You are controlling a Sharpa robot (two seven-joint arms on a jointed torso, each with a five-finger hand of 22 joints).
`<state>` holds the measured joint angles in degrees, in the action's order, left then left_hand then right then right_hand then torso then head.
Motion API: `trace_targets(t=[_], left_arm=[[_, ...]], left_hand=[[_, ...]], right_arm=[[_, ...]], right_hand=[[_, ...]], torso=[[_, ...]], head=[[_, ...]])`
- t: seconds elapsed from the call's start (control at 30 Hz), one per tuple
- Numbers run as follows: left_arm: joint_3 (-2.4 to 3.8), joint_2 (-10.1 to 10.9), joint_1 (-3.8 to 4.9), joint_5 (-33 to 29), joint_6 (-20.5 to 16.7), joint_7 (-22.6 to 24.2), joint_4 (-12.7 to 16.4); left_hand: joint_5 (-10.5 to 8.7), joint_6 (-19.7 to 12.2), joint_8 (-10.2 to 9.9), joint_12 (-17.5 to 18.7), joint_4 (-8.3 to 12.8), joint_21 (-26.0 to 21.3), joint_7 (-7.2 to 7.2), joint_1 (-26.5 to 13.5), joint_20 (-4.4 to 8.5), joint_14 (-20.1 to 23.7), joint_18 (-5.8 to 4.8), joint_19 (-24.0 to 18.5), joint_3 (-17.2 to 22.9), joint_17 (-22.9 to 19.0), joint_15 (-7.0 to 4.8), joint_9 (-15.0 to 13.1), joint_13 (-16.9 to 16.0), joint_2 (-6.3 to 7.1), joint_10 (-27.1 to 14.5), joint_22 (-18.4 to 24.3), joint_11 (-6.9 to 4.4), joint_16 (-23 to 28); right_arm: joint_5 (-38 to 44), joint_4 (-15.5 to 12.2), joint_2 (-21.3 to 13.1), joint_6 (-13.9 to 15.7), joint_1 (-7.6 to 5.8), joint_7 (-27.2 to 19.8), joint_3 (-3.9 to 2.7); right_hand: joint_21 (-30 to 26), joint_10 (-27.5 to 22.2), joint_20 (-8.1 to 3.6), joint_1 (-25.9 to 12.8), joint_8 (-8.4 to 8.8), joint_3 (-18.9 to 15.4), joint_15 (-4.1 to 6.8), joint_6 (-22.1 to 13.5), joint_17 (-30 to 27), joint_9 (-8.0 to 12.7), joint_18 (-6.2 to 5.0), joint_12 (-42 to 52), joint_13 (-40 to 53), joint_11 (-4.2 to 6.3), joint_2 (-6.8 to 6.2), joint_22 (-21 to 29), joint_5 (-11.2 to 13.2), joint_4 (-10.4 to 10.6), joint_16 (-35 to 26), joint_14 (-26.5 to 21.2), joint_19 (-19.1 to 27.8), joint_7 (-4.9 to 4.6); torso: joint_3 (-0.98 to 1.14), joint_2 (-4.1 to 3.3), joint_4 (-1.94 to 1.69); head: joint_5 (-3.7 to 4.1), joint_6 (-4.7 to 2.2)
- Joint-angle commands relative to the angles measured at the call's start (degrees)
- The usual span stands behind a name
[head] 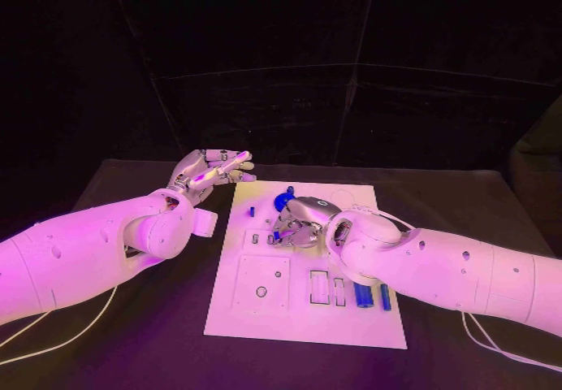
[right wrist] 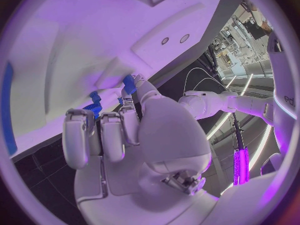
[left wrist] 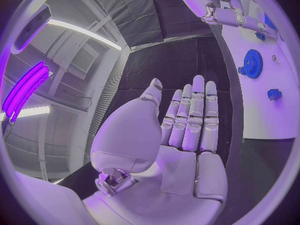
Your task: Assemble the parts on the task board
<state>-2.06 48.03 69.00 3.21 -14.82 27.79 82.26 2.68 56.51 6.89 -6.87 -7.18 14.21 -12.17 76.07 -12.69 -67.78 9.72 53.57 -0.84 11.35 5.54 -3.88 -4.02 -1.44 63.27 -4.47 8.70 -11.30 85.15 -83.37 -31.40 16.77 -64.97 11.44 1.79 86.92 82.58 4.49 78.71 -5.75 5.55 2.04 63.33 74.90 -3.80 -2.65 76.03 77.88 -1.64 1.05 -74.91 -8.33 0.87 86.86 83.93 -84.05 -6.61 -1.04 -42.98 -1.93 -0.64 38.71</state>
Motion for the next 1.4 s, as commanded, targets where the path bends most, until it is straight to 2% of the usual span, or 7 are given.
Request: trace_targets(t=[0.03, 0.23, 0.47, 0.87, 1.07, 1.23, 1.4], left_arm=[[0.05, 0.0, 0.10, 0.2, 0.7, 0.4, 0.0], [0.05, 0.0, 0.10, 0.2, 0.7, 0.4, 0.0], [0.05, 0.0, 0.10, 0.2, 0.8, 0.4, 0.0], [0.05, 0.0, 0.10, 0.2, 0.9, 0.2, -0.1], [0.05, -0.1, 0.10, 0.2, 1.0, 0.1, -0.1], [0.05, -0.1, 0.09, 0.2, 1.1, 0.1, -0.1], [0.05, -0.1, 0.09, 0.2, 1.2, -0.2, -0.1]], left_hand=[[0.09, 0.4, -0.4, 0.2, 0.3, -0.4, 0.00, 0.1, 0.05, 0.0, 0.89, 0.4, 0.0, 0.1, 0.31, 0.0, 0.0, -0.25, 0.5, 0.1, 0.01, 0.3], [0.09, 0.4, -0.4, 0.2, 0.3, -0.4, 0.00, 0.1, 0.05, 0.0, 0.89, 0.4, 0.0, 0.1, 0.31, 0.0, 0.0, -0.25, 0.5, 0.1, 0.01, 0.3], [0.09, 0.4, -0.5, 0.3, 0.4, -0.5, 0.00, 0.1, 0.06, -0.1, 0.88, 0.5, -0.1, 0.2, 0.31, 0.0, 0.0, -0.29, 0.6, 0.1, 0.01, 0.4], [0.09, 0.4, -0.5, 0.4, 0.4, -0.5, -0.01, 0.1, 0.06, -0.1, 0.88, 0.5, -0.1, 0.2, 0.31, 0.0, 0.0, -0.30, 0.6, 0.2, 0.01, 0.5], [0.09, 0.4, -0.5, 0.4, 0.4, -0.5, -0.01, 0.1, 0.06, -0.1, 0.88, 0.5, -0.1, 0.2, 0.31, 0.0, 0.0, -0.30, 0.6, 0.2, 0.01, 0.5], [0.09, 0.4, -0.5, 0.4, 0.4, -0.5, -0.01, 0.1, 0.06, -0.1, 0.88, 0.5, -0.1, 0.2, 0.31, 0.0, 0.0, -0.30, 0.6, 0.2, 0.01, 0.5], [0.09, 0.5, -0.7, 0.6, 0.6, -0.4, 0.06, 0.1, 0.17, -0.7, 0.92, 1.0, -0.3, 0.4, 0.17, 0.0, 0.0, -0.39, 0.6, 0.1, -0.04, 0.3]], right_arm=[[1.6, 0.2, -0.1, -2.6, 0.29, 1.6, 0.31], [2.4, 0.2, -0.1, -2.6, 0.32, 2.2, 0.31], [2.8, 0.3, 0.0, -1.9, 0.33, 2.7, 0.31], [3.1, 0.3, 0.2, -1.2, 0.37, 3.1, 0.31], [3.2, 0.3, 0.2, -0.4, 0.39, 3.6, 0.31], [3.5, 0.1, 0.1, 2.8, 0.46, 3.7, 0.31], [3.9, -1.6, -0.9, 10.3, 0.71, 0.2, 0.30]], right_hand=[[-0.2, -0.3, -0.36, -0.6, 0.29, 0.3, 0.15, 0.0, 6.6, 0.0, 0.73, -0.1, 1.5, -0.18, -0.09, -6.7, 0.3, -0.1, -0.4, 4.3, -0.9, -0.04], [-0.3, -0.4, -0.26, -1.0, 0.64, 0.2, 0.02, -0.5, 6.5, 0.1, 0.72, -0.3, 1.4, -0.35, -0.74, -6.6, 0.4, -0.1, -0.4, 4.3, -0.9, -0.25], [-0.4, -1.6, 0.18, -2.2, 1.84, -0.3, -0.53, -2.7, 6.4, 0.2, 0.69, -2.3, 0.0, -1.04, -2.60, -6.5, 0.1, 0.1, -0.5, 4.3, -0.8, -1.05], [-0.5, -2.7, 0.48, -3.1, 1.96, -0.6, -0.79, -3.6, 6.3, 0.1, 0.66, -4.2, -1.5, -1.29, -3.59, -6.4, 0.2, 0.4, -0.6, 4.3, -0.8, -1.27], [-0.5, -2.9, 0.66, -5.2, 1.77, -2.2, -0.91, -4.0, 6.1, 0.0, 0.63, -4.7, -2.0, -1.37, -4.75, -6.2, 0.4, 1.8, -0.7, 4.2, -0.7, -1.26], [-0.8, -4.6, 0.85, -7.8, 1.93, -6.5, -1.16, -5.7, 5.7, 0.1, 0.54, -7.2, -4.1, -1.71, -7.04, -5.8, 0.6, 4.2, -0.9, 4.1, -0.5, -1.58], [-0.7, -4.6, 1.06, -6.8, 1.74, -9.5, -1.37, -6.5, 6.1, 0.0, 0.60, -6.7, -4.1, -1.95, -7.10, -6.1, 0.1, 6.0, -0.8, 4.2, -0.7, -1.82]], torso=[[-0.01, 0.00, -0.01], [-0.01, 0.00, -0.01], [-0.03, 0.02, -0.01], [-0.02, 0.02, 0.00], [0.01, -0.01, 0.03], [0.01, 0.02, 0.01], [0.02, 0.00, -0.05]], head=[[0.06, 0.07], [0.06, 0.11], [0.18, 0.07], [0.37, 0.12], [0.44, 0.13], [0.63, 0.10], [0.63, -0.04]])
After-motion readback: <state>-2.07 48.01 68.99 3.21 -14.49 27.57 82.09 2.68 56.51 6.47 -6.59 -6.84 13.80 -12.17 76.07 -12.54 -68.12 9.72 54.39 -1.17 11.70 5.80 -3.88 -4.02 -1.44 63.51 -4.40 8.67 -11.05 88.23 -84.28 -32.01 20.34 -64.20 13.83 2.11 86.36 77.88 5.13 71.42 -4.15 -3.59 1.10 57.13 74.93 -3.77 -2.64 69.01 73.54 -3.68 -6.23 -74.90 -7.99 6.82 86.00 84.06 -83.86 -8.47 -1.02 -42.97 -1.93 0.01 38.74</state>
